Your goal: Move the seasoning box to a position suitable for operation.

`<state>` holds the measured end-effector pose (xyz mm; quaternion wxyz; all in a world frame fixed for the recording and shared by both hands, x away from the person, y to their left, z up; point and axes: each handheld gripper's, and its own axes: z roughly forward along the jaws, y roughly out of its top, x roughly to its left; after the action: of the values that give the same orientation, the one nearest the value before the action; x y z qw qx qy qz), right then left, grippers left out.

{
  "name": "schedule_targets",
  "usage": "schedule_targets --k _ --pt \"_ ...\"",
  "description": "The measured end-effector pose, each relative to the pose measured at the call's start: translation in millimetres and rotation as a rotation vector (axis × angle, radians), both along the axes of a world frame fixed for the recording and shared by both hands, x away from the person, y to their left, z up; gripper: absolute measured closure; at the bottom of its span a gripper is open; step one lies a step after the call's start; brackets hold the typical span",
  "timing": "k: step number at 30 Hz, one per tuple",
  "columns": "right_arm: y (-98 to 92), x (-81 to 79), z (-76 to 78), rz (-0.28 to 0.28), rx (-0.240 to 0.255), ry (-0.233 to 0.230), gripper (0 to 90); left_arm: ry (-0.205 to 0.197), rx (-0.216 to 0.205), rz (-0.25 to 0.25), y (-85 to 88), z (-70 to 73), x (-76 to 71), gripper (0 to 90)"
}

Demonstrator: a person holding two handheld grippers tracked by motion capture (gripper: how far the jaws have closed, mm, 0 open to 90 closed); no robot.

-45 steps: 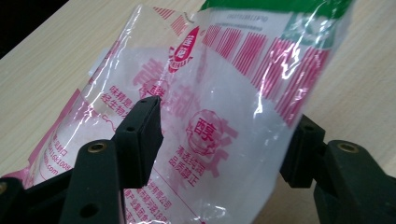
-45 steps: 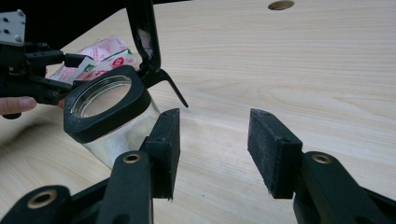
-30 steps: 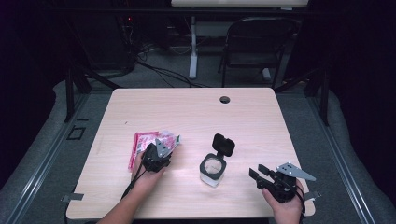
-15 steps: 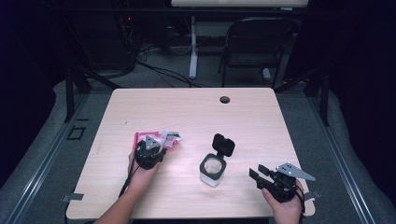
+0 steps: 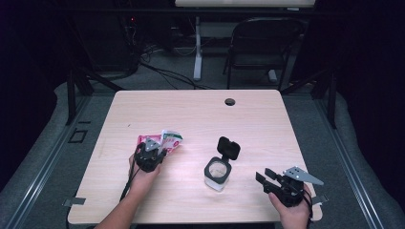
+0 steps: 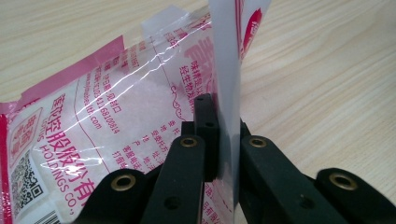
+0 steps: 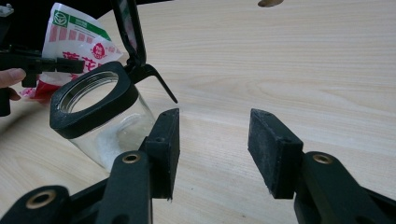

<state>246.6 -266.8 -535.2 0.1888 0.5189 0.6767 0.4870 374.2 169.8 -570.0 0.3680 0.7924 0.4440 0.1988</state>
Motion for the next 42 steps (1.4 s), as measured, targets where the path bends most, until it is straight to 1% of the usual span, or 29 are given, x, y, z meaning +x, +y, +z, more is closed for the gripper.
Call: schedule_targets --k 3,6,7,8,10,11,13,15,16,17,18,20,21,22,24,26,27,28,30,31,32,33,35,37,38,39,40,41,42 --pt "-0.3 -0.1 0.0 0.002 0.0 0.001 53.6 0.001 -0.011 0.002 2.4 2.5 -0.3 90.0" --pt "-0.9 -0.1 0.0 0.001 0.006 0.0 53.6 0.002 -0.033 0.013 5.1 4.3 -0.5 90.0" --pt "-1.6 -0.1 0.0 0.001 0.004 -0.001 53.6 0.002 -0.033 0.009 6.4 5.4 -0.4 90.0" --pt "-1.6 -0.1 0.0 0.001 0.004 -0.001 53.6 0.001 -0.046 0.017 6.6 5.8 -0.7 90.0" --pt "-2.2 0.2 -0.1 0.002 0.003 0.0 53.6 0.0 -0.057 0.021 8.9 8.5 -1.0 90.0" --pt "-2.2 0.2 -0.1 0.002 0.003 0.0 53.6 0.0 -0.057 0.021 8.9 8.5 -1.0 90.0" --pt "-2.2 0.4 -0.3 0.003 0.002 0.003 53.6 -0.009 -0.053 0.019 10.8 11.7 -1.2 90.0" --pt "-1.3 0.7 -0.5 0.003 0.008 0.001 53.6 -0.016 -0.064 0.032 14.7 17.0 -2.6 90.0" --pt "-1.3 0.7 -0.5 0.003 0.008 0.001 53.6 -0.016 -0.064 0.032 14.7 17.0 -2.6 90.0" --pt "-1.1 1.2 -0.5 0.005 0.012 0.001 53.6 -0.015 -0.078 0.04 17.5 20.9 -4.0 90.0" --pt "-1.1 1.2 -0.5 0.005 0.012 0.001 53.6 -0.015 -0.078 0.04 17.5 20.9 -4.0 90.0" --pt "-1.1 1.7 -0.5 0.006 0.013 0.0 53.6 -0.028 -0.085 0.048 20.5 24.8 -5.5 90.0" --pt "-1.0 2.4 -0.6 0.008 0.007 0.0 53.6 -0.036 -0.094 0.044 25.2 29.6 -6.4 90.0" --pt "-0.8 2.7 -0.6 0.008 0.006 0.001 53.6 -0.036 -0.094 0.044 25.2 29.6 -6.4 90.0" --pt "0.0 3.6 -0.7 0.009 0.008 0.001 53.6 -0.05 -0.123 0.057 33.9 36.5 -8.1 90.0" --pt "0.0 4.1 -0.6 0.014 0.007 0.003 53.6 -0.052 -0.116 0.061 37.3 39.2 -8.6 90.0" --pt "0.5 5.2 -0.8 0.014 0.01 0.002 53.6 -0.064 -0.128 0.071 43.3 43.7 -9.5 90.0" --pt "0.5 5.8 -0.8 0.013 0.005 0.003 53.6 -0.064 -0.128 0.071 43.3 43.7 -9.5 90.0" --pt "0.6 6.5 -0.9 0.015 0.005 0.003 53.7 -0.072 -0.15 0.081 48.8 48.7 -9.8 90.0" --pt "1.2 7.1 -1.0 0.012 0.012 0.002 54.0 -0.085 -0.128 0.082 51.2 52.3 -10.2 90.0" --pt "1.7 7.9 -1.1 0.017 0.017 0.001 54.3 -0.086 -0.114 0.081 52.8 54.6 -10.7 90.0" --pt "2.6 9.1 -1.2 0.022 0.017 0.004 54.7 -0.108 -0.089 0.086 56.4 59.2 -11.2 90.0" --pt "4.3 11.0 -1.2 0.031 0.015 0.007 54.8 -0.115 -0.082 0.088 58.5 61.7 -11.2 90.0" --pt "5.4 12.2 -1.3 0.036 0.021 0.003 54.8 -0.129 -0.083 0.098 63.3 67.4 -11.6 90.0" --pt "6.2 12.9 -1.1 0.036 0.014 0.007 54.8 -0.137 -0.085 0.105 65.6 70.5 -11.7 90.0" --pt "8.4 15.2 -1.5 0.044 0.018 0.003 54.8 -0.155 -0.086 0.116 70.2 77.3 -12.5 90.0" --pt "9.9 16.3 -1.8 0.046 0.025 0.0 54.8 -0.155 -0.086 0.116 70.2 77.3 -12.5 90.0" --pt "9.9 17.1 -1.4 0.053 0.01 0.006 54.8 -0.165 -0.087 0.122 72.1 80.8 -12.9 90.0" --pt "11.0 18.1 -1.6 0.054 0.013 0.003 54.8 -0.171 -0.083 0.128 74.1 84.7 -13.7 90.0"
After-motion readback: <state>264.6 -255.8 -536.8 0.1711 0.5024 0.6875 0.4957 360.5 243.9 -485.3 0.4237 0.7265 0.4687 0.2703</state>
